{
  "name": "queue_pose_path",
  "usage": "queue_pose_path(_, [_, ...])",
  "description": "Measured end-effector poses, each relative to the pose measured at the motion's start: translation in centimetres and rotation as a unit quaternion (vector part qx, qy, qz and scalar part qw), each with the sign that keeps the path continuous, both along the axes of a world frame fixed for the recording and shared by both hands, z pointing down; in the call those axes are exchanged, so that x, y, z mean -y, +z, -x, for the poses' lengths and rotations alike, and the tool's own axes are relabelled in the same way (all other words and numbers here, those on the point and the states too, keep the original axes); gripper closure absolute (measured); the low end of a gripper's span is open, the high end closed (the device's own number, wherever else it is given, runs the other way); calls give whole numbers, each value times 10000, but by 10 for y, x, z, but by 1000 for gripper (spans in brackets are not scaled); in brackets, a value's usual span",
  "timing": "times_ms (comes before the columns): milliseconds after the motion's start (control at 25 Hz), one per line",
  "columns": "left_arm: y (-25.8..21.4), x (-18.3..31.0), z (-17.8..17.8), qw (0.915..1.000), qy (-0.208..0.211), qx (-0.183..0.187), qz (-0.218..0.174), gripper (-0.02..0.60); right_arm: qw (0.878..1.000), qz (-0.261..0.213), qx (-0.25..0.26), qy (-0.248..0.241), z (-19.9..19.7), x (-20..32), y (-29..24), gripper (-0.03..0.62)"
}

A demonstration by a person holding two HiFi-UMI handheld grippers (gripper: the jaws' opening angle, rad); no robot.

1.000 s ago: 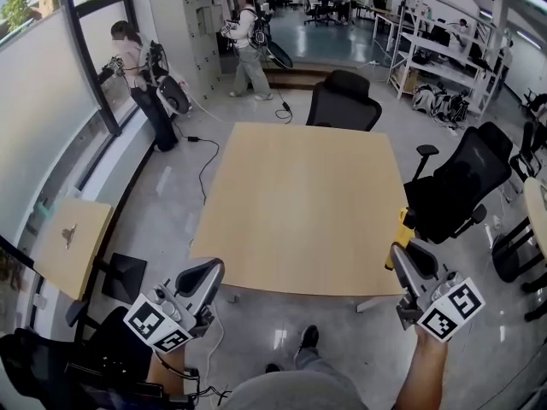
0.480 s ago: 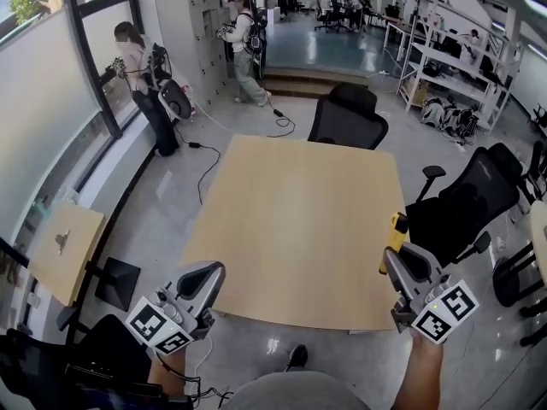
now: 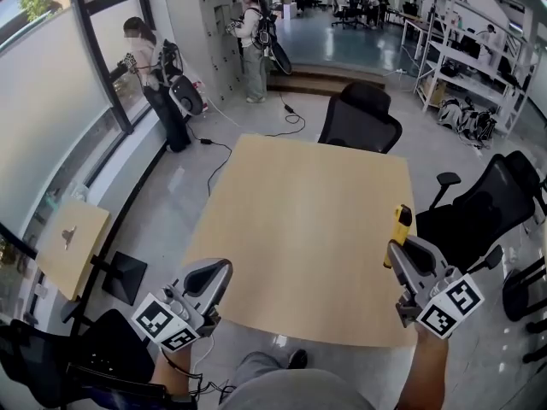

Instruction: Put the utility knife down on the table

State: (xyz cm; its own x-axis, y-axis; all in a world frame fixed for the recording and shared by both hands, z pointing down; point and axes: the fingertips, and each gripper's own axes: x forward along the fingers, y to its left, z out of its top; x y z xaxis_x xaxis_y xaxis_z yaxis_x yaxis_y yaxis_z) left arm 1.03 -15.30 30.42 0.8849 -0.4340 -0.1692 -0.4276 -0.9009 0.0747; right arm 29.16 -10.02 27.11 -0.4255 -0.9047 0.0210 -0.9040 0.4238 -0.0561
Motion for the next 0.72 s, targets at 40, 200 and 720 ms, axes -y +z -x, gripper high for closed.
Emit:
queue_pose_path(40, [0,-1,-3,10000,3,25,6,577,10000,-8,26,-12,-2,-1,-1,533])
queue_pose_path(200, [-2,0,-16,10000,48,52,-32,577,10000,-46,54,4,-15,0,-4,533])
queue_pose_path(720, [4,60,-37,9999,109,-39,-1,577,10000,14,-39,45,-32,61,2,533])
